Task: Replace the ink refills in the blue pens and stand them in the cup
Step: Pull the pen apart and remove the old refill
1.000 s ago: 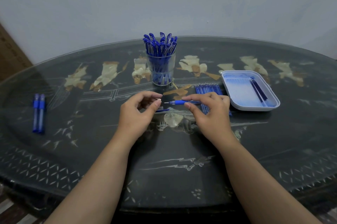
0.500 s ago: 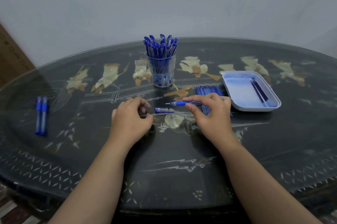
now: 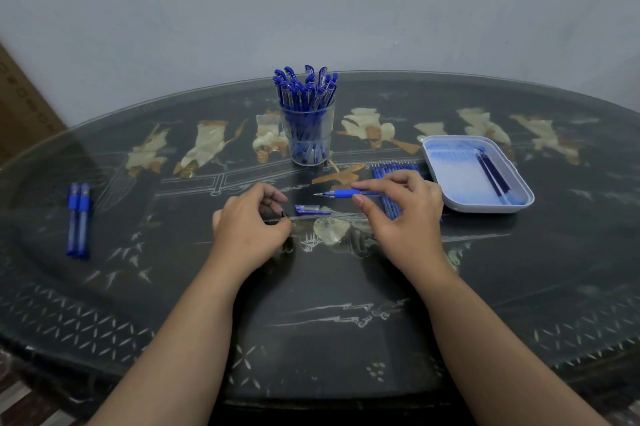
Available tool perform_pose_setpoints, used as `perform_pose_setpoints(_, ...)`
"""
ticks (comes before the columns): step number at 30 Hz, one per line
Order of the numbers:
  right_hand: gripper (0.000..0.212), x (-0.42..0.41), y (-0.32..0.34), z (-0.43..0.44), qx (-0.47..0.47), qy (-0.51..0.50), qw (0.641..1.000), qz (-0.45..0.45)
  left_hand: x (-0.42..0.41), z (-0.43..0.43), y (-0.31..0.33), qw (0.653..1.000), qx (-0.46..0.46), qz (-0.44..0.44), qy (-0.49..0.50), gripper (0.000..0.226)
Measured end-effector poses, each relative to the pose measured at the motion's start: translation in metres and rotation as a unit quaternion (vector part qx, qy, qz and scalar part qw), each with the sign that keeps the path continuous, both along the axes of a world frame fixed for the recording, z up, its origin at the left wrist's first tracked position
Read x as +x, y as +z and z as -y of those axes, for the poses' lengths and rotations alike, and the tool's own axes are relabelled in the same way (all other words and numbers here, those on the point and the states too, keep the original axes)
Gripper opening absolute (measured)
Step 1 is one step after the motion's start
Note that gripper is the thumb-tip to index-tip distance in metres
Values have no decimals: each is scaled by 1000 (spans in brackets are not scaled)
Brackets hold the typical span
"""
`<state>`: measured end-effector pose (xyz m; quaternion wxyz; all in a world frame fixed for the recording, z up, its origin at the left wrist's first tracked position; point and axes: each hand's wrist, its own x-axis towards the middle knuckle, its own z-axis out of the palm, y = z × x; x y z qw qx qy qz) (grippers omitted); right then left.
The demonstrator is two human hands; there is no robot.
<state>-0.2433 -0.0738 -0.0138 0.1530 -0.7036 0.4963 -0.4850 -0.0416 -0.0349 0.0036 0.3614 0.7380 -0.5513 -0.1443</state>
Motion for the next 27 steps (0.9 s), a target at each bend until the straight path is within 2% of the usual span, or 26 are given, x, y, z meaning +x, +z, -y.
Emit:
perform_pose_setpoints(16,18,0,0,-3,-39,-28,998,-41,1,-2,1,1000,14,21,-11,17)
perform_pose_setpoints(20,17,1,0,-3,-38,-32,998,-40,1,-3,1,1000,4,18,-14,19)
perform_pose_setpoints(27,26,2,4,-8,-39,-47,997,-39,2,-2,0,999,-27,-14,-19,26)
